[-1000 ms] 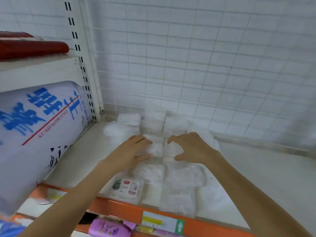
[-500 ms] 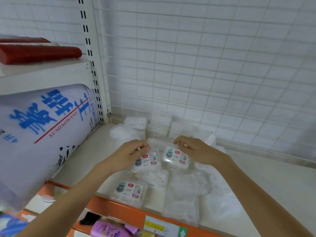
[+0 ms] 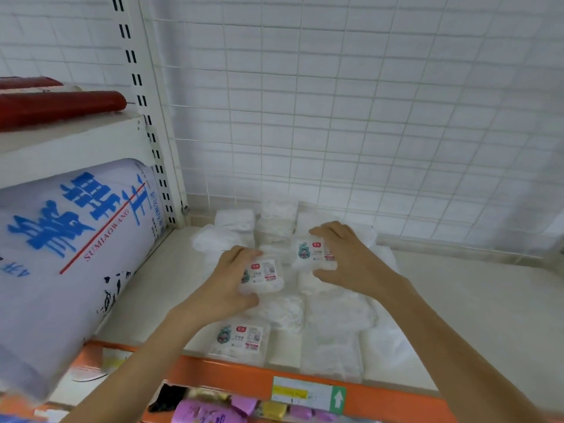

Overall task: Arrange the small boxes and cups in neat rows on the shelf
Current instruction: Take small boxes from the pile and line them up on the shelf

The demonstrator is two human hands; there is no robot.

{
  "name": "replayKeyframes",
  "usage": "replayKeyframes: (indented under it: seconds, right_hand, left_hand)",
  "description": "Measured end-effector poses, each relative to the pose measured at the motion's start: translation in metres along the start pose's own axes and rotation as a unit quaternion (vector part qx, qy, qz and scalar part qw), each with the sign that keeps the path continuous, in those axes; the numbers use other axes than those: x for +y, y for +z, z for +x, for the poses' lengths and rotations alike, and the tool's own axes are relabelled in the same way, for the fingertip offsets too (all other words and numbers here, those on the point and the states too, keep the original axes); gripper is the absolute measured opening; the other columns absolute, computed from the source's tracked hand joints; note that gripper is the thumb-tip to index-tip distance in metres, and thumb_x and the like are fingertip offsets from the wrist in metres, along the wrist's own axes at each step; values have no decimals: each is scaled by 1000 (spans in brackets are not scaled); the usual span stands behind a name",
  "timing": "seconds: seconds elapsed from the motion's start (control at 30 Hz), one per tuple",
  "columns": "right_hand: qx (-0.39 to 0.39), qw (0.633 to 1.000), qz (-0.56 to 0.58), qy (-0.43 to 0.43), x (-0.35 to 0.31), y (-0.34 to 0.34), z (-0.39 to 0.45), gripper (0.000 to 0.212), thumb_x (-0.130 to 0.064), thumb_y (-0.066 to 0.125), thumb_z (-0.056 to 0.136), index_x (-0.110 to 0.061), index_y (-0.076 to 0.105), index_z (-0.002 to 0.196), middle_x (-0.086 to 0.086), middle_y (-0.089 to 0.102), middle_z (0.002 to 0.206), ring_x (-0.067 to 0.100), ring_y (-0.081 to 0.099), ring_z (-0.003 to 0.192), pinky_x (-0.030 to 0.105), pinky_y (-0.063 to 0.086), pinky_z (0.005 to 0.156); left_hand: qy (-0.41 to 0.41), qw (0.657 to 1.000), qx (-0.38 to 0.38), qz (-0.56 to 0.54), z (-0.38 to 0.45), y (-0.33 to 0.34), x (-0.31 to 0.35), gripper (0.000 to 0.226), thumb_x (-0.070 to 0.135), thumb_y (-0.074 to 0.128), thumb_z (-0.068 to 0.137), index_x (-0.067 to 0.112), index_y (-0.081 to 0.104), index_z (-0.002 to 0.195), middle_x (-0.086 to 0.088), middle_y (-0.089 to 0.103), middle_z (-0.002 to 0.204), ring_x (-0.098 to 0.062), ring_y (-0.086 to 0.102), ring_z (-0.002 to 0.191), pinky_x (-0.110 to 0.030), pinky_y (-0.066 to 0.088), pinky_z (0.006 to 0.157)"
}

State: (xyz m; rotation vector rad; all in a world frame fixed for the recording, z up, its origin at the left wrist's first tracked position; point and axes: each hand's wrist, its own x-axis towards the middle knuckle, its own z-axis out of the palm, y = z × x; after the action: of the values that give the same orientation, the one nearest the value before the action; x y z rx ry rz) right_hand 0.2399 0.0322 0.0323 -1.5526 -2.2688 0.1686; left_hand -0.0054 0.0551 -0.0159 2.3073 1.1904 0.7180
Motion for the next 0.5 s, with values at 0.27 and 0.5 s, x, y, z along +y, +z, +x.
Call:
replayKeyframes:
  seconds: [0.27,0.5]
  right_hand:
    - [120,990,-24,77,-2,-31,-77,66,-24,70,78,-28,38,136,-4,33,127,12,35,117,25,44,91]
    - [206,949,-38,235,16,-34,-202,67,-21,75,73,-20,44,132,-6,35,120,17,35,114,24,35,92]
  left_hand:
    - [130,985,17,-111,17,13,45,77,2,73,68,45,30,117,21,28,114,17,32,107,1,33,83]
    - [223,967,-26,-119,27,65,114,69,37,68,62,27,36,122,13,34,114,3,34,106,2,22,91]
